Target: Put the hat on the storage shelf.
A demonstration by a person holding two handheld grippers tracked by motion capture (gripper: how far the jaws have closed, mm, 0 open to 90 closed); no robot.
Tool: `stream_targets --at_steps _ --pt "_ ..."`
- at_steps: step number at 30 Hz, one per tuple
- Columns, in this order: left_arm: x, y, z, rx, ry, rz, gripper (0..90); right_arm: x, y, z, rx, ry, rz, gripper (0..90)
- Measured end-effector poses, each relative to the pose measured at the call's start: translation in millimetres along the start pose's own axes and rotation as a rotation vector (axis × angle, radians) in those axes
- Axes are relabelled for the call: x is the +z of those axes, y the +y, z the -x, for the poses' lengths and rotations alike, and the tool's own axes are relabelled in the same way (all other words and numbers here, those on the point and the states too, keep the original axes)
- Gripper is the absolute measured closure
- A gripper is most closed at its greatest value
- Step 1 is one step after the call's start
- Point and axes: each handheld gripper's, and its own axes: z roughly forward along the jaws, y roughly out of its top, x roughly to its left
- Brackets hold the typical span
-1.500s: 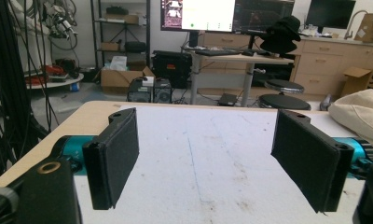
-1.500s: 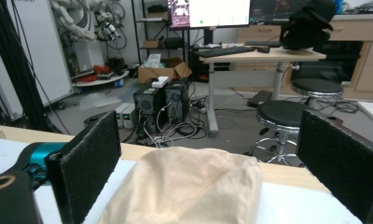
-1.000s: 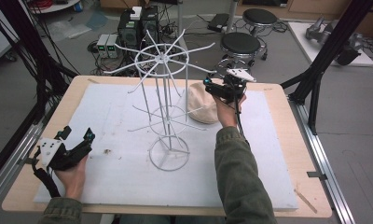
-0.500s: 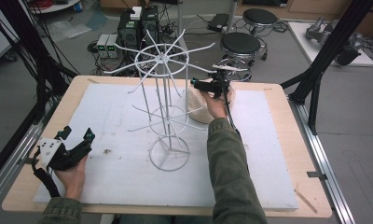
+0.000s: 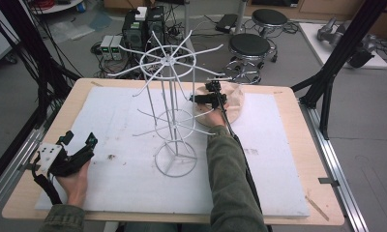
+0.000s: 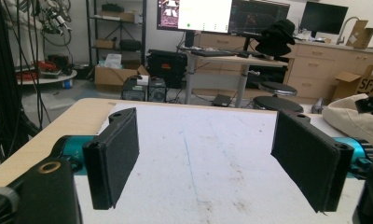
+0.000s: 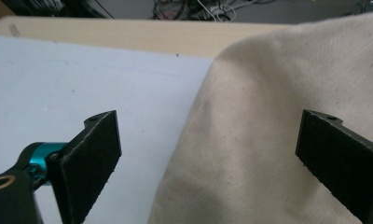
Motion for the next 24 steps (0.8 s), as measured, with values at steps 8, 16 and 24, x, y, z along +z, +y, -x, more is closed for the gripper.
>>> stream_targets --at_steps 8,16,24 --pt "-0.5 -0.4 -1.0 -0.015 -0.006 -0.001 23.1 6.8 -4.3 -2.2 -0.039 -0.056 -0.099 15.9" --pt "0.1 -1.5 -3.0 -0.032 -0.004 -0.005 23.2 7.2 -4.4 -3.9 -0.064 -0.098 -0.13 26.2" --pt "-0.1 -1.7 -3.5 -0.051 -0.024 0.002 23.2 5.9 -6.0 -18.3 -0.085 -0.148 -0.152 60.9"
